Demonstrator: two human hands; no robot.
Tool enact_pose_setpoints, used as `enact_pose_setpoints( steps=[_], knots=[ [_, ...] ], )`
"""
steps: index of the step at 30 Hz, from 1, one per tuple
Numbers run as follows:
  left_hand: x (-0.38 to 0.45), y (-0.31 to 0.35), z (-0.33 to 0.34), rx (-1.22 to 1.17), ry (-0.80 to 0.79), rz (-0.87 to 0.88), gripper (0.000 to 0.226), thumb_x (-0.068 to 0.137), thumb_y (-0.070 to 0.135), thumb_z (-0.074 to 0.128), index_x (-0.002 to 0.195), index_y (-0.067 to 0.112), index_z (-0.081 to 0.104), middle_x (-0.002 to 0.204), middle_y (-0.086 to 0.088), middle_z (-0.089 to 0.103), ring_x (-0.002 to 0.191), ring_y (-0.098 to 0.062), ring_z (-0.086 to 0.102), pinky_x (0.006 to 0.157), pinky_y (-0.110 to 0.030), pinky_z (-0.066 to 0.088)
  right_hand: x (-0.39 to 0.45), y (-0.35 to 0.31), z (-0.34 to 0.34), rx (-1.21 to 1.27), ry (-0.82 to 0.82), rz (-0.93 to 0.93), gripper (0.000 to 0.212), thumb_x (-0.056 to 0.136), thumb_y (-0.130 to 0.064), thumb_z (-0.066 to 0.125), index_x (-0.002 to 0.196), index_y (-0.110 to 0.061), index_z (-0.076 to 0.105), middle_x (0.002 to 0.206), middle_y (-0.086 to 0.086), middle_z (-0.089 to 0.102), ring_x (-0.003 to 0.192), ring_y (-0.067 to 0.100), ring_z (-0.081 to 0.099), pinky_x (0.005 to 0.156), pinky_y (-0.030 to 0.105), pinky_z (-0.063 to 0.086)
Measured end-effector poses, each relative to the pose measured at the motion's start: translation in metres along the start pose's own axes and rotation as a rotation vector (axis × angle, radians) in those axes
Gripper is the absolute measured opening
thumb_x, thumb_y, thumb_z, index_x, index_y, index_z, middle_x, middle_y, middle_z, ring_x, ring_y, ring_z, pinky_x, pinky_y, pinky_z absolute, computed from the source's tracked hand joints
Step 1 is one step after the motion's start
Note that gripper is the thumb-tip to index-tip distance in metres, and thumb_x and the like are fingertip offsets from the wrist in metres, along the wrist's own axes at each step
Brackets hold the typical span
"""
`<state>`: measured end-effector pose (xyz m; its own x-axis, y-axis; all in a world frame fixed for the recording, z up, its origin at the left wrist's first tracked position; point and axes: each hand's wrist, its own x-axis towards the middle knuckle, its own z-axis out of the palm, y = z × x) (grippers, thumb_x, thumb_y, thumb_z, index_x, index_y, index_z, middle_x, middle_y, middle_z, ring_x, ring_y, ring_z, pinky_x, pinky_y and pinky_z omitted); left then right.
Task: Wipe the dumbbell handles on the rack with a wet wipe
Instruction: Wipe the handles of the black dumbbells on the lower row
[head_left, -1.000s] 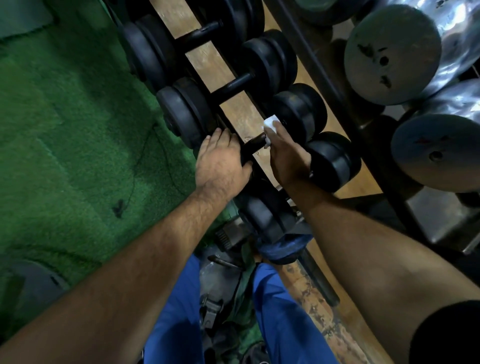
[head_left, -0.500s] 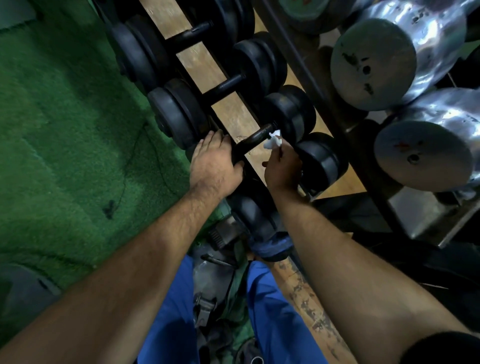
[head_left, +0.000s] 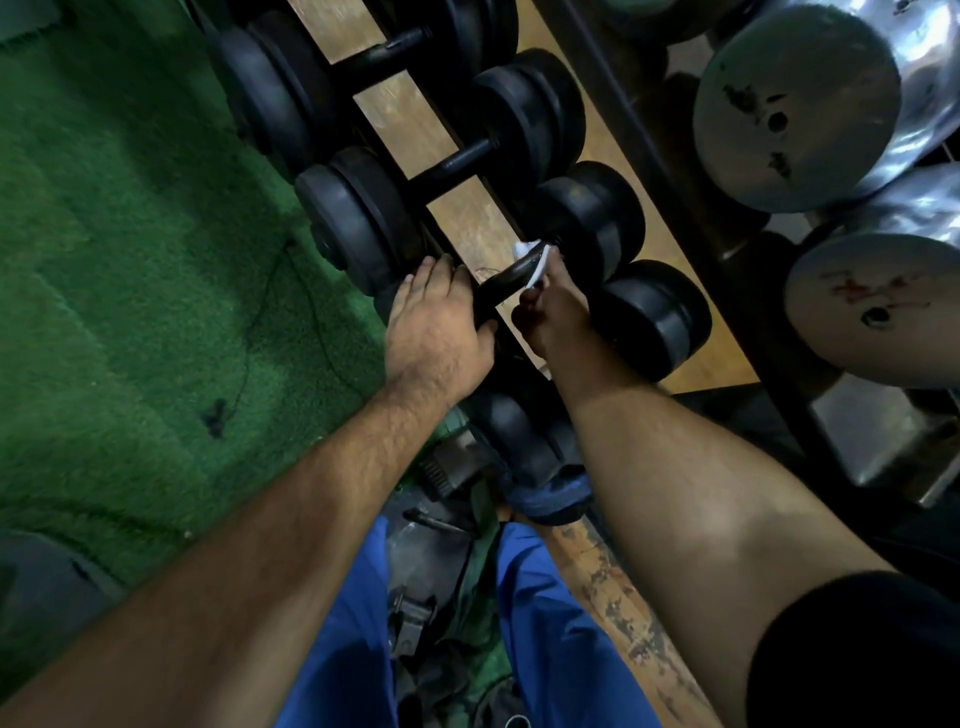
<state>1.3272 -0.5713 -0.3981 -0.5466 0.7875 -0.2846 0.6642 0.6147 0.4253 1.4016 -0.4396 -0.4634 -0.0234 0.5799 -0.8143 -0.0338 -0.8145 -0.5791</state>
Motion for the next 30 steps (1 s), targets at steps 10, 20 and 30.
enact_pose_setpoints(
  steps=[10,20,30],
  knots=[
    [0.000,0.001,-0.005,-0.013,-0.028,-0.002,0.072,0.088,0.044,0.060,0.146,0.009,0.037,0.156,-0.012,0.032,0.148,-0.025,0.022,0.122,-0.038,0.014,-0.016,-0.006,-0.001,-0.338,0.037,0.028,0.028,0.098,-0.033,0.058,0.075,-0.018,0.054,0.065,0.000,0.048,0.046,0.010,0.044,0.037,0.015,0.035],
    [0.005,-0.015,-0.023,-0.140,-0.182,0.065,0.077,0.082,0.030,0.067,0.148,0.006,0.036,0.158,-0.014,0.028,0.149,-0.027,0.020,0.121,-0.033,0.015,-0.019,0.002,0.006,-0.661,-0.093,0.144,0.032,0.096,-0.041,0.059,0.073,-0.019,0.059,0.064,0.000,0.050,0.051,0.012,0.042,0.048,0.022,0.031],
    [0.007,-0.017,-0.021,-0.143,-0.194,0.071,0.078,0.086,0.031,0.069,0.150,0.009,0.032,0.160,-0.011,0.025,0.150,-0.025,0.016,0.122,-0.033,0.013,-0.004,0.024,0.026,-0.350,0.158,0.164,0.054,0.080,-0.049,0.073,0.108,-0.004,0.068,0.089,0.011,0.071,0.073,0.027,0.070,0.060,0.034,0.059]
  ],
)
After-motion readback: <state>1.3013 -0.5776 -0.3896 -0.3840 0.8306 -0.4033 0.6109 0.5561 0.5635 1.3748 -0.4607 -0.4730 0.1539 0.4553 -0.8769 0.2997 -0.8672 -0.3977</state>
